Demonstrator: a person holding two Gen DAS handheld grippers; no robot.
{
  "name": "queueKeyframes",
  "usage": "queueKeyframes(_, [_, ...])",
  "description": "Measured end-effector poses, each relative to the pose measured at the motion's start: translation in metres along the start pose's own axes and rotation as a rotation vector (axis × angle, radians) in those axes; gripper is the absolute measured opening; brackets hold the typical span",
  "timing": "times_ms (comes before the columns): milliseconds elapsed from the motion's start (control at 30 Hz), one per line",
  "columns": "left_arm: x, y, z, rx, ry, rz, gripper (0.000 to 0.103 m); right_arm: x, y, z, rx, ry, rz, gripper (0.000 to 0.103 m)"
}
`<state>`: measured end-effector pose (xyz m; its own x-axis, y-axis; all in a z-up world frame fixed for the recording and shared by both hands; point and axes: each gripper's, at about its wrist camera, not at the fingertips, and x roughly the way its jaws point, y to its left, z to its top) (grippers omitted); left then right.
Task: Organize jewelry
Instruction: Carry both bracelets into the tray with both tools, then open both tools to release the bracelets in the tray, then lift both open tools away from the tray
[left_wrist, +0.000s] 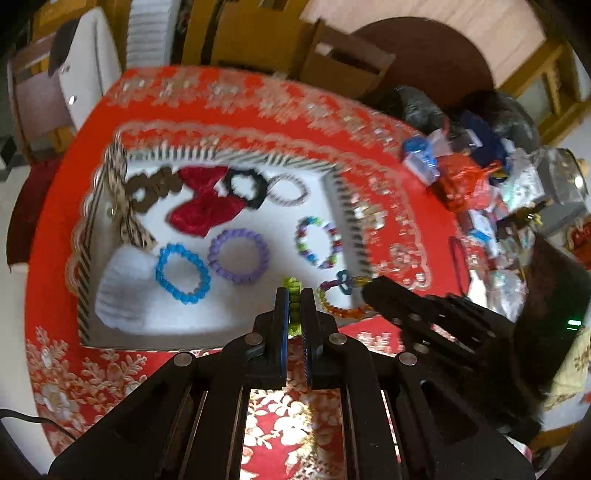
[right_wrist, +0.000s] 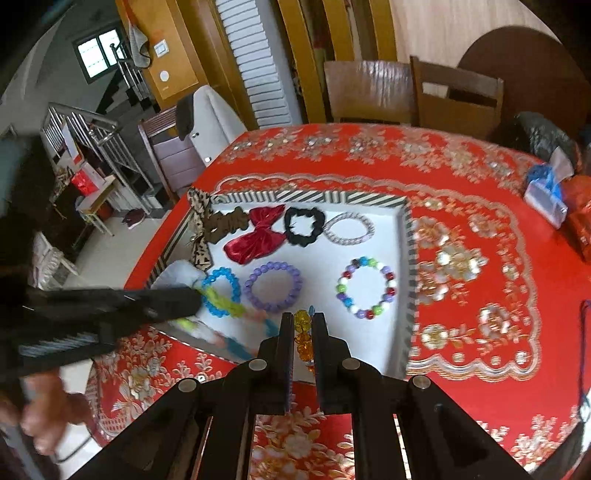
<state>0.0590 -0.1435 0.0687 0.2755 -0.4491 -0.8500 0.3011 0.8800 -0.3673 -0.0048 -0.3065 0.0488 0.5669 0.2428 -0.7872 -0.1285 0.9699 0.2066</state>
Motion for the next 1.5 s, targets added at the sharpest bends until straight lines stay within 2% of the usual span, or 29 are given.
queueKeyframes(133, [0.033,0.032,-0.007,-0.073,0.071,0.060,0.004,0.024,-0.013,-0.002,0.015,0.051,-0.027,0.009])
queueKeyframes(233, [0.047,0.049,-0.013,-0.103,0.103,0.091,0.004,0.041,-0.026,-0.004,0.022,0.096,-0.080,0.009])
queueKeyframes(400, [0.055,0.063,-0.018,-0.118,0.116,0.119,0.004,0.057,-0.034,-0.011,0.006,0.152,-0.140,0.009])
queueKeyframes(567, [0.056,0.059,-0.020,-0.086,0.105,0.148,0.005,0.056,-0.034,-0.015,-0.001,0.160,-0.171,0.012])
queueKeyframes(600, [0.057,0.058,-0.020,-0.076,0.104,0.160,0.006,0.053,-0.033,-0.016,0.004,0.157,-0.171,0.014])
queueKeyframes(667, [0.057,0.055,-0.020,-0.055,0.101,0.184,0.010,0.048,-0.032,-0.016,0.016,0.140,-0.162,0.025])
queueKeyframes(800, [0.050,0.049,-0.022,-0.015,0.065,0.214,0.042,0.031,-0.026,-0.017,0.047,0.090,-0.132,0.025])
queueKeyframes(833, [0.046,0.048,-0.022,-0.009,0.052,0.218,0.043,0.029,-0.023,-0.017,0.050,0.082,-0.130,0.025])
queueKeyframes(1000, [0.032,0.045,-0.024,0.008,0.021,0.250,0.047,0.012,-0.009,-0.019,0.064,0.017,-0.126,0.028])
queueKeyframes(1067, [0.025,0.044,-0.026,0.026,-0.001,0.277,0.047,0.007,-0.004,-0.021,0.066,-0.001,-0.136,0.038])
queueKeyframes(1500, [-0.017,0.043,-0.035,0.053,-0.115,0.351,0.047,-0.017,0.022,-0.024,0.091,-0.097,-0.126,0.044])
